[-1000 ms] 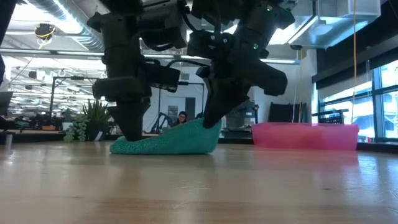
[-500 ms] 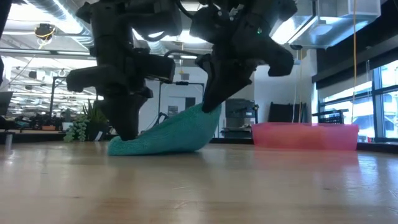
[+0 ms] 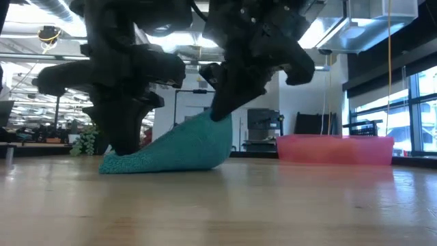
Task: Roll microfiber towels into tight, uniform cylinder then place into a basket
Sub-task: Roll the folded blue microfiber towel
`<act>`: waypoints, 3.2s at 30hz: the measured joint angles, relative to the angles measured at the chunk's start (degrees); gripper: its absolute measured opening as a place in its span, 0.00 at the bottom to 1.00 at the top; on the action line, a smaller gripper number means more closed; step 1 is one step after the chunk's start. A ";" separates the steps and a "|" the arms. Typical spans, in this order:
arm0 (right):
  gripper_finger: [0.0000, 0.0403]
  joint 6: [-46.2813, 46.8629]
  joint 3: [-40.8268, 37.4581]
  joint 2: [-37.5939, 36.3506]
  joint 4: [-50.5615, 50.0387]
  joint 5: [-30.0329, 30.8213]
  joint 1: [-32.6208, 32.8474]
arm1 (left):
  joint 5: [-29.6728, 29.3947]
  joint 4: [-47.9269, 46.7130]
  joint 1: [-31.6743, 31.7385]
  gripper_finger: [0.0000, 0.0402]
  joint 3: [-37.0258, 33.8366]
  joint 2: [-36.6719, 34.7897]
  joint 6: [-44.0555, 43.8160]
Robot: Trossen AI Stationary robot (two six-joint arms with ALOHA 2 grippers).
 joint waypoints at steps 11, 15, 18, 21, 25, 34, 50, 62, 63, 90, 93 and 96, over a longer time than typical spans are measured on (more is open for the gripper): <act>0.01 -3.67 -0.28 3.63 6.68 -3.44 -4.50 | -0.74 0.73 -2.09 0.00 0.02 0.00 -0.03; 0.01 -5.11 -0.26 5.47 8.26 -7.23 -5.07 | -1.36 0.79 -2.42 0.00 0.02 0.00 -0.36; 0.01 -5.21 -0.28 7.28 9.78 -7.31 -5.15 | -1.48 0.85 -2.54 0.00 0.02 0.00 -0.47; 0.01 -5.25 -0.28 9.01 12.08 -7.29 -5.24 | -1.57 0.95 -2.57 0.00 0.02 0.00 -0.47; 0.01 -5.21 -0.28 10.79 12.78 -7.16 -5.33 | -1.59 0.96 -2.55 0.00 0.02 0.00 -0.49; 0.01 -3.86 -0.15 11.83 13.14 -7.33 -5.69 | -1.57 -1.06 -2.64 0.00 0.15 -0.11 -6.77; 0.01 -3.79 -0.17 11.90 12.59 -7.24 -5.81 | -4.08 -6.98 -3.27 0.00 0.17 -5.38 -16.39; 0.01 -3.66 -0.22 11.96 12.52 -7.09 -5.85 | -4.85 -6.51 -3.08 0.00 -3.11 -4.70 -19.77; 0.01 -3.66 -0.22 11.96 12.53 -7.07 -5.85 | -4.90 -6.24 -3.08 0.00 -3.59 -4.68 -19.77; 0.19 -0.88 -0.33 12.03 13.47 -6.69 -5.85 | -9.72 -2.78 -2.81 0.23 -5.29 -4.68 -18.44; 0.24 -0.88 -0.33 12.04 13.59 -6.63 -5.85 | -11.95 -2.81 -2.80 0.27 -5.29 -4.70 -18.39; 0.28 -0.86 -0.33 12.05 13.68 -6.63 -5.88 | -12.37 -3.02 -2.79 0.28 -5.29 -4.70 -18.39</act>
